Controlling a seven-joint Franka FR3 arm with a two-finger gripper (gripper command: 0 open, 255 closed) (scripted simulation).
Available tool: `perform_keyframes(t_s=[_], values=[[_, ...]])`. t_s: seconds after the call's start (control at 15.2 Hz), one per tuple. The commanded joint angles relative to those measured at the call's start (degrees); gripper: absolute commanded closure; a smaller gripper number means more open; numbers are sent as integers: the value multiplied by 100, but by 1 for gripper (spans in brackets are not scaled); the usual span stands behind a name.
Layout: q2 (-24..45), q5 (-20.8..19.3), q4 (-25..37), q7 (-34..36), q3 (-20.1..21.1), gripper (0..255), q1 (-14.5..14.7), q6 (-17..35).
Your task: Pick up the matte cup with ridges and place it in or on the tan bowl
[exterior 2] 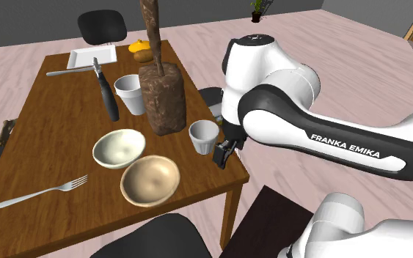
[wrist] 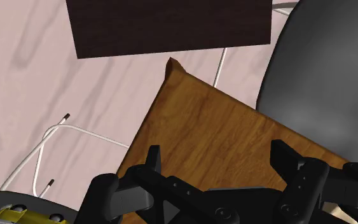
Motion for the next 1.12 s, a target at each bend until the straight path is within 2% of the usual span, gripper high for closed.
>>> perform_keyframes(t_s=[0.0,0.59,1.06], values=[[0,0,0,0,0,0,0,0],[1809,-932,1730,296,793,0,-40,373],[1800,-964,1266,307,751,0,-54,833]])
